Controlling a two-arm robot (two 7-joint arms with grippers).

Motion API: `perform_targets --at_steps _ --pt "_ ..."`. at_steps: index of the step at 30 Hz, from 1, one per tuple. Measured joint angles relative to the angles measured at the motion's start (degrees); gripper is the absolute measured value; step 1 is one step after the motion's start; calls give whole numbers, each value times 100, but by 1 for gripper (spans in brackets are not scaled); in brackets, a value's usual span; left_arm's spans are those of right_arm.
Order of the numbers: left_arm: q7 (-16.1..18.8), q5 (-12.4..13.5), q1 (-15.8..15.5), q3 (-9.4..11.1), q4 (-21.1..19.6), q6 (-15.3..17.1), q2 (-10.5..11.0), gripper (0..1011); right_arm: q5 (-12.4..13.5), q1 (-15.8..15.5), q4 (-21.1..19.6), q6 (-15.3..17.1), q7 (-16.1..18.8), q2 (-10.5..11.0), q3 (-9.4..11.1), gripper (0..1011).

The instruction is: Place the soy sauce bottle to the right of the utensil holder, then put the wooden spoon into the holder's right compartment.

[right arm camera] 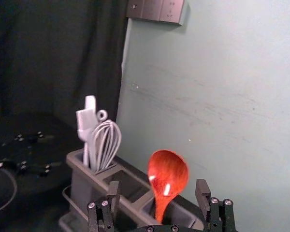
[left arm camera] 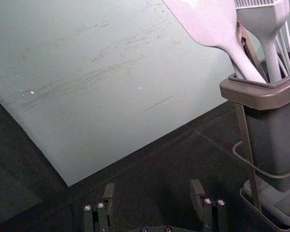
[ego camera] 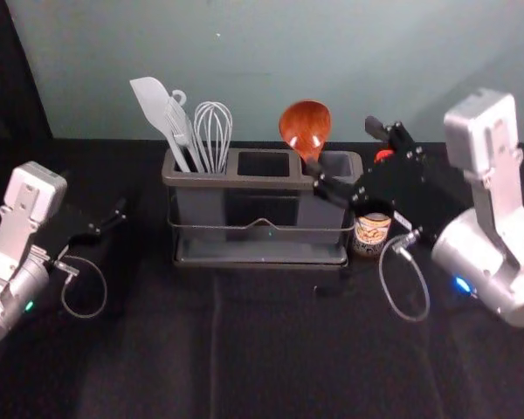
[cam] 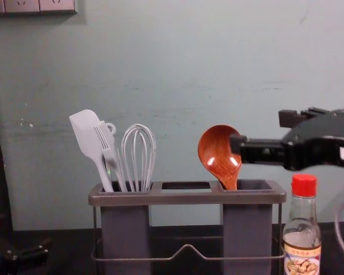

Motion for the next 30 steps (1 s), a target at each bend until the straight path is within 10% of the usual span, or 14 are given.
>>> perform_targets --at_steps 30 --pt "0 0 0 0 0 0 0 1000 -82 -1680 36 -915 -138 146 75 1002"
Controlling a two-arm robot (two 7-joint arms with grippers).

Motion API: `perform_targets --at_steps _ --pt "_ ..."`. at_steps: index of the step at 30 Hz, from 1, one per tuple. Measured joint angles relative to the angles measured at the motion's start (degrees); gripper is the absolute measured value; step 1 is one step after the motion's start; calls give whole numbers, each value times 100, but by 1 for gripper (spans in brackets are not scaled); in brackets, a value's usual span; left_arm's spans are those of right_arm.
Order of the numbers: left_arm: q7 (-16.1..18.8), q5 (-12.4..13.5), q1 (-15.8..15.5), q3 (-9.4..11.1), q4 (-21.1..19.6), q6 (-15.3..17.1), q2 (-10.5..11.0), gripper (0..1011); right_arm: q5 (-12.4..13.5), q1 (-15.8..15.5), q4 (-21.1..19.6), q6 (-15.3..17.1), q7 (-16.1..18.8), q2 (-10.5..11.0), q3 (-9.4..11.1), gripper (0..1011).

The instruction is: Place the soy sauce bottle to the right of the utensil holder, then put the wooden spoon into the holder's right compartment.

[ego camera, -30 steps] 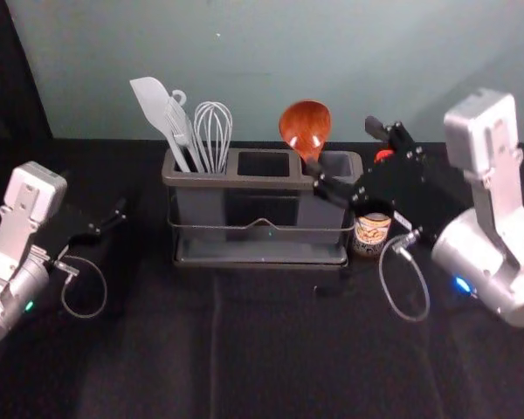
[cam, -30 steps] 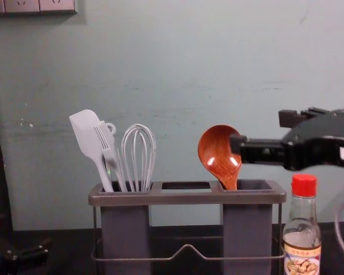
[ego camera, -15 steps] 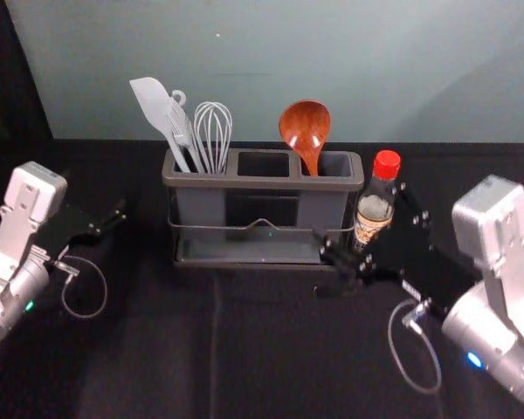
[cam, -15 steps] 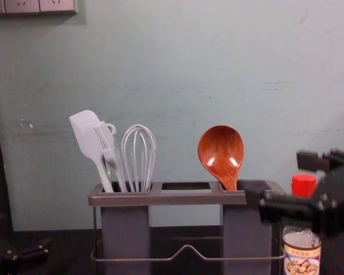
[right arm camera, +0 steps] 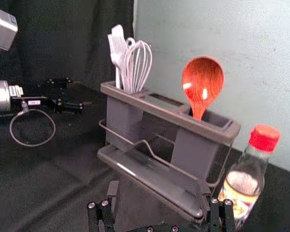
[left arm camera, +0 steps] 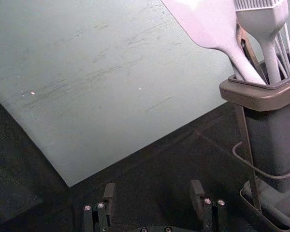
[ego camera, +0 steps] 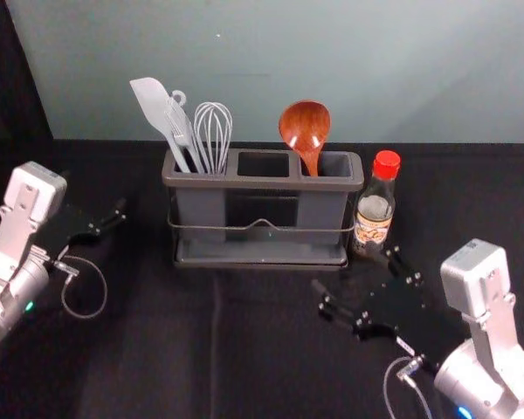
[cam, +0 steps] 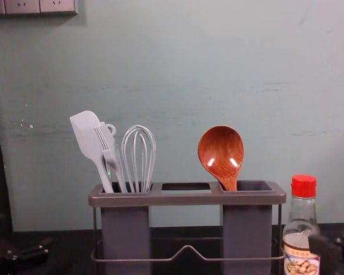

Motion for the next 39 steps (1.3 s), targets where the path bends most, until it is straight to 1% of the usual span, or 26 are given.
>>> perform_targets --at_steps 6,19,23,25,26,27,28,30,31,32,33,35,36,39 --pt "0 0 1 0 0 0 0 1000 85 -86 158 -70 30 -32 14 1002" --pt "0 0 0 0 1 1 0 1000 81 -85 157 -77 37 -31 16 1002" --pt "0 0 0 0 0 0 0 1000 103 -97 155 -60 41 3 101 1002" --pt "0 0 0 0 0 0 -1 1000 179 -113 155 -34 39 31 241 1002" --pt "0 0 0 0 0 0 0 1000 228 -120 156 -16 33 52 348 1002" --pt "0 0 0 0 0 0 0 1000 228 -120 156 -16 33 52 348 1002" --pt "0 0 0 0 0 0 0 1000 275 -121 170 -1 9 82 477 1002" --pt "0 0 0 0 0 0 0 1000 316 -107 203 24 -14 109 608 1002" --pt "0 0 1 0 0 0 0 1000 361 -73 256 44 -33 134 729 1002" --pt "0 0 0 0 0 0 0 1000 382 -49 286 60 -42 146 789 1002" --pt "0 0 0 0 0 0 0 1000 426 13 357 93 -50 169 896 1002" --pt "0 0 0 0 0 0 0 1000 470 85 454 127 -52 188 1008 1002" --pt "0 0 0 0 0 0 0 1000 504 167 545 156 -55 202 1095 1002" --pt "0 0 0 0 0 0 0 1000 547 313 713 207 -66 211 1204 1002"
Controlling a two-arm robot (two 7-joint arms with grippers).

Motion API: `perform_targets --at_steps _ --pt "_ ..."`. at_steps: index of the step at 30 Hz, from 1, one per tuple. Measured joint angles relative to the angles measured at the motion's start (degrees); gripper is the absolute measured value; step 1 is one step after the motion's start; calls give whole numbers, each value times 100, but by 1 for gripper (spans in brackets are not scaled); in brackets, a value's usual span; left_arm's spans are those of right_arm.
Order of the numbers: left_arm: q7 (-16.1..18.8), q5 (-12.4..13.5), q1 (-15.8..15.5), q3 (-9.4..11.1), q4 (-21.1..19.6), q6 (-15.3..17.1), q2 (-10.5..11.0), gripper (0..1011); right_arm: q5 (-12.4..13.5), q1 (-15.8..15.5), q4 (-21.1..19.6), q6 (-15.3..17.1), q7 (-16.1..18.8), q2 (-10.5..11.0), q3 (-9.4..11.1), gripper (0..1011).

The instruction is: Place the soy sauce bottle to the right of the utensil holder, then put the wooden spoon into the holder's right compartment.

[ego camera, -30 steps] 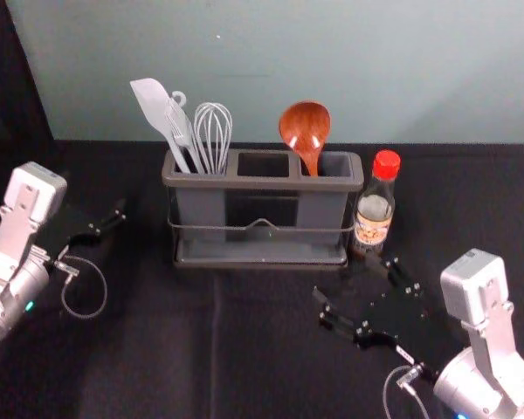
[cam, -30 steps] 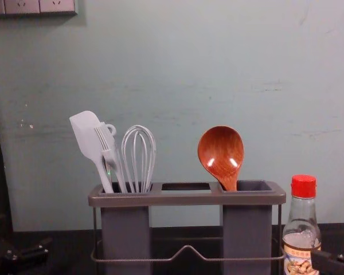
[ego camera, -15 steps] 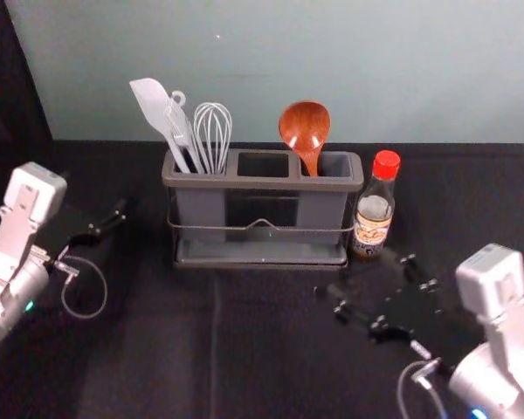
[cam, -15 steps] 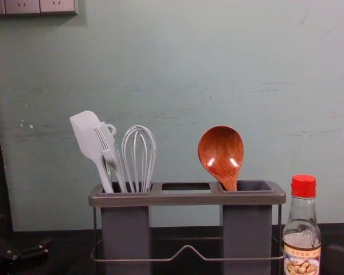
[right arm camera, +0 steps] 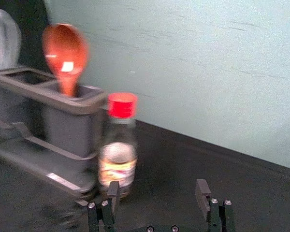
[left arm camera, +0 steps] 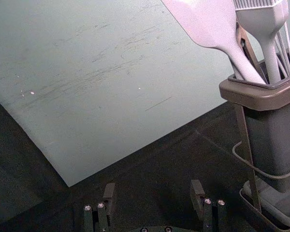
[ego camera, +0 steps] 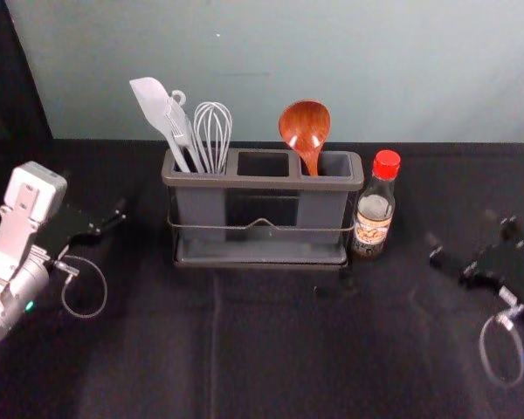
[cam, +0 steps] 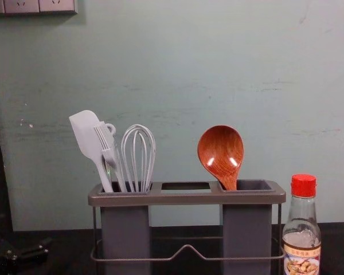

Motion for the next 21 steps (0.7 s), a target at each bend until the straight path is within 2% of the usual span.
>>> perform_targets --at_steps 5,11,12,13,14,21 --pt "0 0 0 0 0 0 0 1000 37 521 533 138 -29 -9 106 1002" --pt "0 0 0 -1 0 0 0 1000 -51 1204 1209 184 -23 -101 -71 1002" --pt "0 0 0 0 0 0 0 1000 -123 1492 1507 140 -22 -172 -180 1002" --pt "0 0 0 0 0 0 0 1000 -123 1492 1507 140 -22 -172 -180 1002" --pt "0 0 0 0 0 0 0 1000 -181 1705 1727 71 -24 -235 -265 1003" --pt "0 0 0 0 0 0 0 1000 -369 2500 2748 -401 -129 -598 -489 1002"
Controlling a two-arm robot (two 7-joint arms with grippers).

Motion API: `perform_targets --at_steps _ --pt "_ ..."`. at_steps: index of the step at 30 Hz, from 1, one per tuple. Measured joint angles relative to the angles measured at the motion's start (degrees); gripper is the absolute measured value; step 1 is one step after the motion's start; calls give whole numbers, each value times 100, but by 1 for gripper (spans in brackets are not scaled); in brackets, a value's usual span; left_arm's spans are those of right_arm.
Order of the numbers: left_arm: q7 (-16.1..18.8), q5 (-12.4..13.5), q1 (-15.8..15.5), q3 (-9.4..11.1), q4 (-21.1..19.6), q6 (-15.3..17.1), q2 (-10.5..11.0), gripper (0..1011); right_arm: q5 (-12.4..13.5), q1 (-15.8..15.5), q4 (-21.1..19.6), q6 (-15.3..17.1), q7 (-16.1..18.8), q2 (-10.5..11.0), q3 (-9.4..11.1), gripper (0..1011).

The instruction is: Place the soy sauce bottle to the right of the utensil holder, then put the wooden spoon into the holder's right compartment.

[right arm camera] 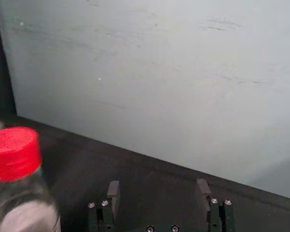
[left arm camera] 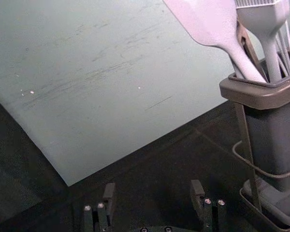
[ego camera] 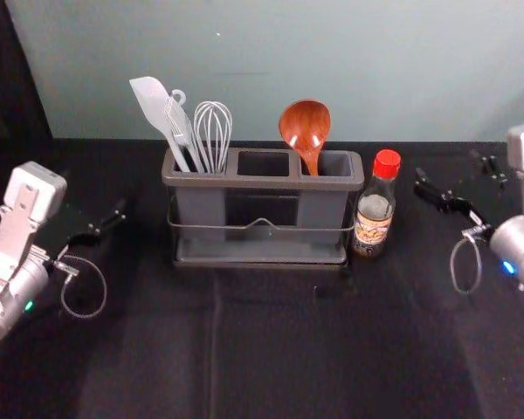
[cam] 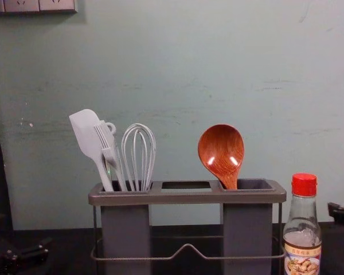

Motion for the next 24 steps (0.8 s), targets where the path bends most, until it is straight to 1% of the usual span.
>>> perform_targets --at_steps 3,5,7,11,14,24 --pt "0 1 0 0 0 -1 0 1000 -51 192 314 -164 -73 -153 -48 1002" --pt "0 0 0 0 0 0 0 1000 -93 267 444 -228 -98 -233 -82 1002" --pt "0 0 0 0 0 0 0 1000 -134 284 484 -244 -126 -268 -107 1002" --pt "0 1 0 0 0 0 0 1000 -247 277 487 -235 -197 -315 -149 1002" --pt "0 0 0 0 0 0 0 1000 -337 231 431 -169 -275 -327 -157 1002" --pt "0 0 0 0 0 0 0 1000 -319 241 435 -172 -268 -319 -155 1002"
